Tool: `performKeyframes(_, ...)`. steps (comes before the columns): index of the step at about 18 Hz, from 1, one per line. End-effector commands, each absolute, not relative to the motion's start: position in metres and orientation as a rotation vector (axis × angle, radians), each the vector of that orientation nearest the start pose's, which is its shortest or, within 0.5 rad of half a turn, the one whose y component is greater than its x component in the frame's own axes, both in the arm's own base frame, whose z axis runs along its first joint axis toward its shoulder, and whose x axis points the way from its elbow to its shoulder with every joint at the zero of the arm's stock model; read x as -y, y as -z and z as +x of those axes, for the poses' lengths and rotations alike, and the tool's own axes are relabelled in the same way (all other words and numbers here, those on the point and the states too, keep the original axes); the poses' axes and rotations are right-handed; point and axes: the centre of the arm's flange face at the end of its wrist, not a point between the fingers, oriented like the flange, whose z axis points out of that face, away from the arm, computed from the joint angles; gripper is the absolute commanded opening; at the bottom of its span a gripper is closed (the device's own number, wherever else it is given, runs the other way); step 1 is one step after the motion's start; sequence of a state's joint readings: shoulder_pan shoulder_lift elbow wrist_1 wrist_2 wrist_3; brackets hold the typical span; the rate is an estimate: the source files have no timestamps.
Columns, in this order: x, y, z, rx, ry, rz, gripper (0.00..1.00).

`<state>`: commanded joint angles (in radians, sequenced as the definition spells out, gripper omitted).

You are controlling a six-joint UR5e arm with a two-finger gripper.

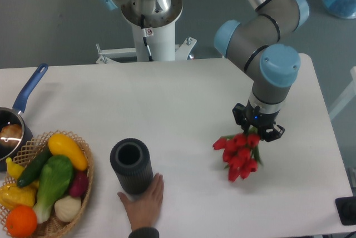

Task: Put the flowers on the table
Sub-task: 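Lay the tulips flat on the table and open the gripper to release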

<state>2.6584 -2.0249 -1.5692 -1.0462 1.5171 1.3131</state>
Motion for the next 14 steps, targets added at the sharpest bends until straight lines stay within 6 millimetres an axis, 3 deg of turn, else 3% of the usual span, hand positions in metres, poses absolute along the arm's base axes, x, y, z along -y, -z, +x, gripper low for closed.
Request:
performKeyframes(4, -0.418, -0.282, -0.507, -0.348, -0.114, -3.035, 1.00)
performKeyframes(9, -0.392, -0.293, -0.535, -0.376, -0.252, -3.001, 1.00)
performKeyframes(14, -0.383, -0.302, -0.551, -0.353, -0.303, -2.988, 1.00)
